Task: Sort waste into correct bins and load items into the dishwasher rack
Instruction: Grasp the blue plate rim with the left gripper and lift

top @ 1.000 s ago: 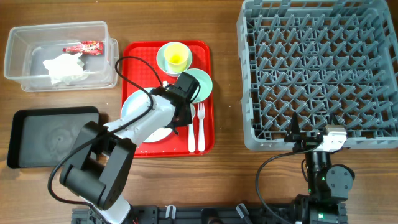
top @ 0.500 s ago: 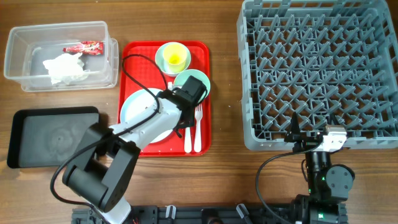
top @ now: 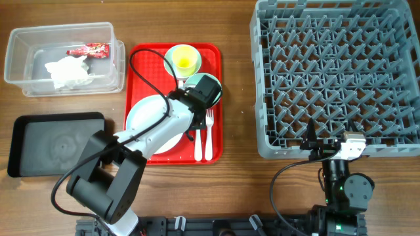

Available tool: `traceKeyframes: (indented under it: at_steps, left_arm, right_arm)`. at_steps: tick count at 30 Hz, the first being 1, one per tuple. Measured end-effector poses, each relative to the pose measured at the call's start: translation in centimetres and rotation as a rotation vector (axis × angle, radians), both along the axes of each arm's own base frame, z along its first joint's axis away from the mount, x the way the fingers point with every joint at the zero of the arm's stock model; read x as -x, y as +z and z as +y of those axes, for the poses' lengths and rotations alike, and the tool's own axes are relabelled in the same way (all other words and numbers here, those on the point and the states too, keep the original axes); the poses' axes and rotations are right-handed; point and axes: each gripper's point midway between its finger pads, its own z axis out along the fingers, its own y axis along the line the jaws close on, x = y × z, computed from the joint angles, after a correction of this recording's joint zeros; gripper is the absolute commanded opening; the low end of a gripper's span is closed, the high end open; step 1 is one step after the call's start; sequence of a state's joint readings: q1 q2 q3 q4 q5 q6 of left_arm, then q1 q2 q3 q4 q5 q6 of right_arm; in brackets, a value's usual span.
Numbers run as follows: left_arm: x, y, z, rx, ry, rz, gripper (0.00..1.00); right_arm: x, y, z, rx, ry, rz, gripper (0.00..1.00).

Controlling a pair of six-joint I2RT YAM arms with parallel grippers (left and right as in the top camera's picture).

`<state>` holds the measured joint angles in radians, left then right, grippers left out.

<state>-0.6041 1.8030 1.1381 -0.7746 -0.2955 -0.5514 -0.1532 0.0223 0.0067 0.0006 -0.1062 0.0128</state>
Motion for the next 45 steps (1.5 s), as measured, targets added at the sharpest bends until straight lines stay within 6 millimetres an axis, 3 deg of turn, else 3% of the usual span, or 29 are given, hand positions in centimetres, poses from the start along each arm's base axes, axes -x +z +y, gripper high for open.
traceKeyframes:
  at_steps: [15, 32, 40, 45]
  left_arm:
    - [-1.9, 4.2, -0.1, -0.036, 0.027, -0.048, 0.04]
    - [-1.9, 4.7, 0.0, -0.040, 0.038, -0.052, 0.04]
    - [-1.5, 7.7, 0.4, -0.011, 0.041, -0.106, 0.04]
    - [-1.5, 8.9, 1.7, -0.030, 0.062, -0.130, 0.04]
  right_arm:
    - [0.0, 0.0, 0.0, 0.000, 0.000, 0.000, 1.00]
    - [0.0, 0.0, 0.0, 0.000, 0.000, 0.000, 1.00]
    - [0.0, 0.0, 0.0, 0.000, 0.000, 0.000, 1.00]
    - [0.0, 0.0, 0.0, 0.000, 0.000, 0.000, 1.00]
